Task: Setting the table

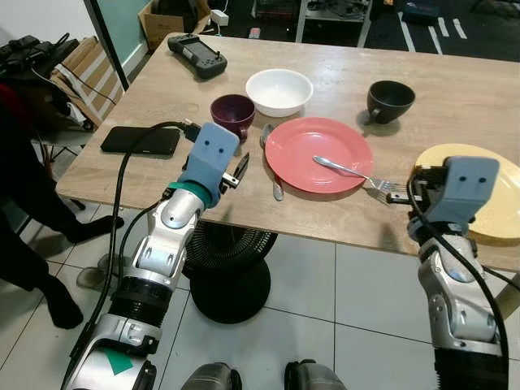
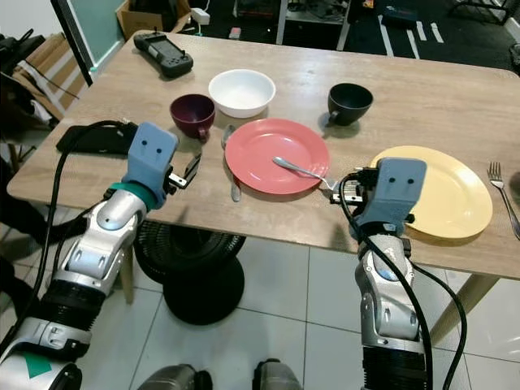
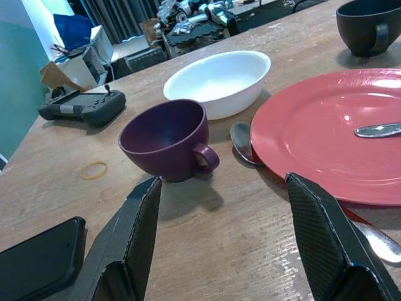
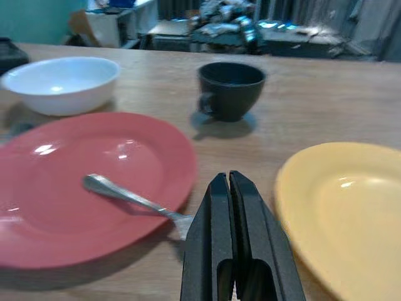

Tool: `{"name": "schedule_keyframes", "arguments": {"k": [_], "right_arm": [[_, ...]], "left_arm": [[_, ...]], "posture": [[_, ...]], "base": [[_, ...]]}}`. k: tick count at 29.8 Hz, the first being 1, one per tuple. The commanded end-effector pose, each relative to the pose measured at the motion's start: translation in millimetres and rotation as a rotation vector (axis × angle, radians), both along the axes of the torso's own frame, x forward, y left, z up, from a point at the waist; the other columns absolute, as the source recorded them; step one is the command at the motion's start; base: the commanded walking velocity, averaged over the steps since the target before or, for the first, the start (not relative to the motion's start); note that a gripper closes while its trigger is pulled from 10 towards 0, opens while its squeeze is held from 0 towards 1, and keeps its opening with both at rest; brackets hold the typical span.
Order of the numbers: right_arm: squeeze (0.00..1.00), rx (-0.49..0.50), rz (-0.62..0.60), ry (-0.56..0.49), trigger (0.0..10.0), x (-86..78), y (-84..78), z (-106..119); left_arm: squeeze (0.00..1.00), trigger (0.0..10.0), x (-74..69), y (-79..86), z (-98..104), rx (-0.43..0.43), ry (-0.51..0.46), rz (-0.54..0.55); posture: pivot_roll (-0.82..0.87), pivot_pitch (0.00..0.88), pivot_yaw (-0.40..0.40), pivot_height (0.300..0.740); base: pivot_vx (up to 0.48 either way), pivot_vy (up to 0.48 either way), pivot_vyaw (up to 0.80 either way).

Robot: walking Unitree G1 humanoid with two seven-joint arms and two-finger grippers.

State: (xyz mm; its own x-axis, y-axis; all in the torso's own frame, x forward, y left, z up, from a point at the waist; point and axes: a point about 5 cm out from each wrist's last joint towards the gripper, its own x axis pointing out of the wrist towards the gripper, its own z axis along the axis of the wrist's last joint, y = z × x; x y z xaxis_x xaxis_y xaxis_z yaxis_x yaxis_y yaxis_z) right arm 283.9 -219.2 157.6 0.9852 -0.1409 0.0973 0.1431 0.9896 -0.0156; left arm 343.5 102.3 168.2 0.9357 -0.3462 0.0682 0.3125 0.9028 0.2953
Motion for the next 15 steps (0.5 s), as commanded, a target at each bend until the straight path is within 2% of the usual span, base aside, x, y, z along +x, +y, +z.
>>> {"name": "schedule_keyframes", "arguments": {"k": [1,4,5,9,10,11,12,14,15], "right_arm": [[0.0,0.033,0.022,0.021,10.0,-2.1,3.0,-4.7],[0.0,0.071,0.017,0.031,10.0,-3.1,2.6,-8.9],[0.03,0.102,0.022,0.041,10.0,-3.9,3.3,-11.6],[0.03,0.114,0.025,0.045,10.0,-4.4,3.6,-12.4],[1.0,0.154,0.006,0.062,10.0,-5.1,3.3,-17.1],[1.0,0.281,-0.057,0.086,10.0,-5.5,-1.2,-28.2],[1.0,0.281,-0.057,0.086,10.0,-5.5,-1.2,-28.2],[1.0,0.403,-0.111,0.091,10.0,-6.0,-7.7,-37.1],[1.0,0.403,-0.111,0.091,10.0,-6.0,-7.7,-37.1]], "left_arm": [[0.0,10.0,0.7,2.7,-3.0,-0.002,0.019,0.004],[0.0,10.0,0.7,2.3,-3.1,-0.002,0.019,0.003],[0.0,10.0,0.4,2.5,-3.1,-0.002,0.019,0.002],[0.0,10.0,0.2,2.7,-3.0,-0.002,0.019,0.001],[0.0,10.0,-0.2,2.8,-3.3,0.0,0.02,0.001],[0.0,10.0,-0.8,2.7,-3.8,0.001,0.021,0.002],[0.0,10.0,-0.8,2.7,-3.8,0.001,0.021,0.002],[0.0,10.0,-2.0,3.1,-3.4,0.0,0.02,0.003],[0.0,10.0,-2.0,3.1,-3.4,0.0,0.02,0.003]], "posture": [[0.03,0.003,0.072,0.74],[0.03,0.003,0.071,0.74],[0.03,0.003,0.071,0.74],[0.03,0.003,0.071,0.74],[0.03,0.004,0.068,0.74],[0.04,0.007,0.064,0.74],[0.04,0.007,0.064,0.74],[0.05,0.015,0.063,0.74],[0.05,0.015,0.063,0.74]], "base": [[0.0,0.0,0.0],[0.0,0.0,0.0],[0.0,0.0,0.0],[0.0,0.0,0.0],[0.0,0.0,0.0],[0.0,0.0,0.0],[0.0,0.0,0.0],[0.0,0.0,0.0],[0.0,0.0,0.0]]}}
